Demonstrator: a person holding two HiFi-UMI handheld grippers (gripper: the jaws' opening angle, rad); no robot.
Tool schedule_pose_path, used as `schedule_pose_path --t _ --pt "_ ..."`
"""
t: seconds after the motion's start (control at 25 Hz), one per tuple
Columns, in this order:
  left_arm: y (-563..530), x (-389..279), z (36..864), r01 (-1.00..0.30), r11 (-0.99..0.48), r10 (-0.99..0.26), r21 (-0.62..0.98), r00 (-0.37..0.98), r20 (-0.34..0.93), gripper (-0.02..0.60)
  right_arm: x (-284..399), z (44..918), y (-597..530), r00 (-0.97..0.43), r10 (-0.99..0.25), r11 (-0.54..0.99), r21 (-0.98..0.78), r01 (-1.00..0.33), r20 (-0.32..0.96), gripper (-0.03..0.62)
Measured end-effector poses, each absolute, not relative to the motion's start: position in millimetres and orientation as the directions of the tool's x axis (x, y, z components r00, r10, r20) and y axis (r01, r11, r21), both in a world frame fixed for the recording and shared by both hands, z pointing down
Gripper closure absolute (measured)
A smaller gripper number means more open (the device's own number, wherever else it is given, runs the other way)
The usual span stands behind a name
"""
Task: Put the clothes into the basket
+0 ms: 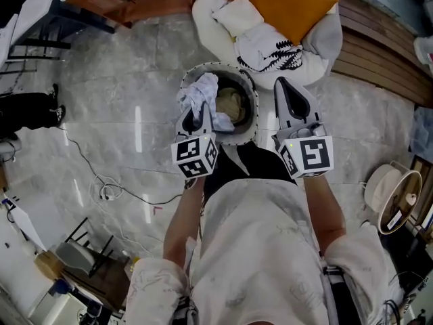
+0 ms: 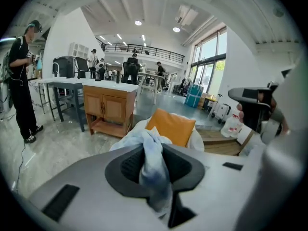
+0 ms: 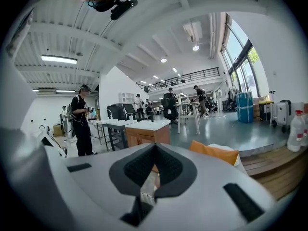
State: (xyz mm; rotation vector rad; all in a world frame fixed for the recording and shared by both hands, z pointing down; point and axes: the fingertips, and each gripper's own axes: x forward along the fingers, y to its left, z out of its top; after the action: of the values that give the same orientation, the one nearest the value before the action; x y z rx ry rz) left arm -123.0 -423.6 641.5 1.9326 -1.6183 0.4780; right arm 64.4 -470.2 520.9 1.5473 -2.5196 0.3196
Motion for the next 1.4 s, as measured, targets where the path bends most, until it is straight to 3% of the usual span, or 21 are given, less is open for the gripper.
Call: schedule_pose_path --t 0.44,0.8,0.88,1.0,1.12,1.4 --pt "-431 -128 722 -0.969 -0.123 -0.650 0.213 0.241 0.721 0.502 35 564 -461 -0.437 -0.817 0.425 -0.121 -0.897 0.375 0.606" --pt "-429 -137 782 -0.976 -0.082 -0.553 0.202 0.213 0.806 0.498 27 571 -465 -0.450 -0.806 0.447 -0.103 -0.889 0.385 0.606" --pt "-425 -138 794 -0.979 -0.069 -0.509 0.192 0.200 0.837 0.480 30 572 -465 -0.449 -0.806 0.447 -0.101 -0.889 0.386 0.606" --pt "-419 -139 808 -0.980 -0.034 -0.453 0.198 0.192 0.871 0.379 35 575 -464 -0.444 -0.803 0.444 -0.099 -0.891 0.398 0.606" --pt "-414 -139 810 -0.981 -0.039 -0.442 0.189 0.187 0.877 0.345 40 577 -463 -0.438 -0.803 0.435 -0.104 -0.894 0.404 0.606" --pt "-409 -134 795 -0.980 -0.067 -0.484 0.186 0.195 0.853 0.346 37 576 -463 -0.444 -0.803 0.442 -0.104 -0.891 0.397 0.606"
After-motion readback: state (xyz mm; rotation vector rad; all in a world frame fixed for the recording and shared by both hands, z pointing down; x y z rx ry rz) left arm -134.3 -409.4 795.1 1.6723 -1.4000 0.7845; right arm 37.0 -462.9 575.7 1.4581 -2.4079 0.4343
